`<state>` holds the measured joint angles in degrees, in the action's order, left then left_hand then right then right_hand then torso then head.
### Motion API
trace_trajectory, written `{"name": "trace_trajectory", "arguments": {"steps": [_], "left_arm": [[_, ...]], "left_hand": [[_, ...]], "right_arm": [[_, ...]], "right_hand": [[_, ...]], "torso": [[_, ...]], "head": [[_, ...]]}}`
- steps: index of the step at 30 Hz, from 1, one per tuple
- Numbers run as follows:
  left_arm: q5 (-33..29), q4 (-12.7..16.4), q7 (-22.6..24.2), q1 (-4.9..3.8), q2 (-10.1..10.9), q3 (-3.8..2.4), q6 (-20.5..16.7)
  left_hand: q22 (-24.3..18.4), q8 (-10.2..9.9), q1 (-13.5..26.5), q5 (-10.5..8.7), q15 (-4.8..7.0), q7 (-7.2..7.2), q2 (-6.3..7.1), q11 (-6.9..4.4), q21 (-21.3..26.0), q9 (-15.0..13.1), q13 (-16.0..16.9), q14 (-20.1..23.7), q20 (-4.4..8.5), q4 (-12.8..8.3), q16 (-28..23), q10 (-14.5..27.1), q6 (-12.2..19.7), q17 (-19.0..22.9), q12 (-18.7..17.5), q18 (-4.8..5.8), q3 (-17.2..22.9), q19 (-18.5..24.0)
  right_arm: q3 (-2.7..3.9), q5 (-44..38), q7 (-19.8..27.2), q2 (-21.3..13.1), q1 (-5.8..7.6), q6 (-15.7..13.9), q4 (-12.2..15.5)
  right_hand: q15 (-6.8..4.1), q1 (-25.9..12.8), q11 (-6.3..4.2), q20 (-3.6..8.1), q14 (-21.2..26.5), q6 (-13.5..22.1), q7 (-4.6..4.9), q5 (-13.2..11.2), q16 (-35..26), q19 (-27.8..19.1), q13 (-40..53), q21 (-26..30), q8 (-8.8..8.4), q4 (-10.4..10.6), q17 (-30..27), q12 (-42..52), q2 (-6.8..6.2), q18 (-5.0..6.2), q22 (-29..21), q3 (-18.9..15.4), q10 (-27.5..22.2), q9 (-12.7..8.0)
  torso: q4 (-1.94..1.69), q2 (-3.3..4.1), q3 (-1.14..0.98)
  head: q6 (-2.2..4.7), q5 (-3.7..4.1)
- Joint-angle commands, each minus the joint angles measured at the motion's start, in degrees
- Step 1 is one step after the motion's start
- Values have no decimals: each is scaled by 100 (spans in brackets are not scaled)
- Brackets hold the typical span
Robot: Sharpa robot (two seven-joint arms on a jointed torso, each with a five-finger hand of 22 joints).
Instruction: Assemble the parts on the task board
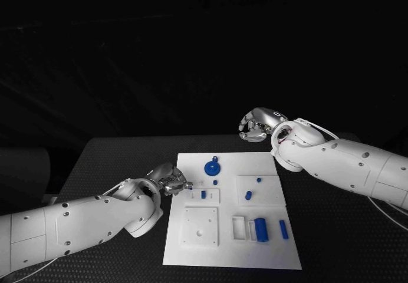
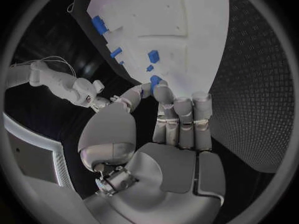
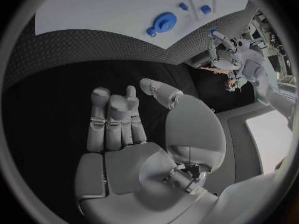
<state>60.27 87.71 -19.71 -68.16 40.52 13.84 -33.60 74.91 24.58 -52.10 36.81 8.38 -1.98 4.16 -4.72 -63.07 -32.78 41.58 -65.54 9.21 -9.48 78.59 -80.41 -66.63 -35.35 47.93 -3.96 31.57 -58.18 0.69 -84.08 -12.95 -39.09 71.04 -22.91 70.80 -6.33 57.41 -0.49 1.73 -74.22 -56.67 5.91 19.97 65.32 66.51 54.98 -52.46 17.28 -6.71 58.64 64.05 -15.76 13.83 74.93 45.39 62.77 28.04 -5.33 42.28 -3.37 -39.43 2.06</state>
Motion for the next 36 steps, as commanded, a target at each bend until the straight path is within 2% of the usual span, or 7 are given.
{"name": "trace_trajectory", "arguments": {"steps": [1,5,15,26,36], "left_arm": [[-30,-72,-31,52,-69,2,-135],[-62,-149,-67,105,-121,1,-63],[-118,-308,-132,132,-220,1,99],[-144,-470,-189,134,-350,1,301],[118,-591,-182,170,-420,1,375]], "left_hand": [[114,32,-52,21,337,211,-24,-160,-28,-499,9,-311,627,-319,40,-124,-234,-8,20,-50,332,-22],[115,33,-51,23,339,213,-29,-162,-32,-500,13,-312,628,-320,43,-123,-235,-11,26,-51,332,-24],[116,33,-47,21,342,214,-43,-163,-40,-501,21,-310,629,-322,49,-119,-235,-16,39,-53,330,-25],[118,47,-28,12,344,221,-48,-168,-59,-509,47,-311,630,-333,73,-121,-258,-34,82,-54,318,-20],[119,50,-32,3,346,223,-40,-170,-69,-511,58,-309,632,-342,84,-118,-261,-43,100,-57,319,-18]], "right_arm": [[3,219,140,15,-1,-115,-37],[3,308,160,14,0,-128,-43],[3,314,168,15,0,-127,-25],[3,314,162,14,0,-102,-1],[3,314,163,10,0,-92,10]], "right_hand": [[2,-72,31,-26,40,38,35,39,-126,-68,-84,99,-27,1,-66,-85,-7,117,-39,40,-30,7],[11,-74,42,-50,53,73,47,43,-221,-96,-156,174,-43,-8,-116,-146,0,117,-69,34,-44,8],[19,-79,50,-81,81,90,54,53,-315,-131,-235,252,-48,-18,-160,-208,1,117,-97,25,-67,15],[18,-80,50,-88,83,94,54,62,-337,-132,-258,271,-49,-21,-170,-222,5,117,-103,19,-68,18],[18,-81,49,-91,80,95,54,74,-345,-129,-269,279,-49,-21,-173,-225,9,117,-106,16,-66,20]], "torso": [[10,9,-6],[14,10,-10],[4,8,-10],[5,12,-9],[4,12,-10]], "head": [[-19,12],[-47,39],[-82,86],[-133,91],[-161,98]]}}
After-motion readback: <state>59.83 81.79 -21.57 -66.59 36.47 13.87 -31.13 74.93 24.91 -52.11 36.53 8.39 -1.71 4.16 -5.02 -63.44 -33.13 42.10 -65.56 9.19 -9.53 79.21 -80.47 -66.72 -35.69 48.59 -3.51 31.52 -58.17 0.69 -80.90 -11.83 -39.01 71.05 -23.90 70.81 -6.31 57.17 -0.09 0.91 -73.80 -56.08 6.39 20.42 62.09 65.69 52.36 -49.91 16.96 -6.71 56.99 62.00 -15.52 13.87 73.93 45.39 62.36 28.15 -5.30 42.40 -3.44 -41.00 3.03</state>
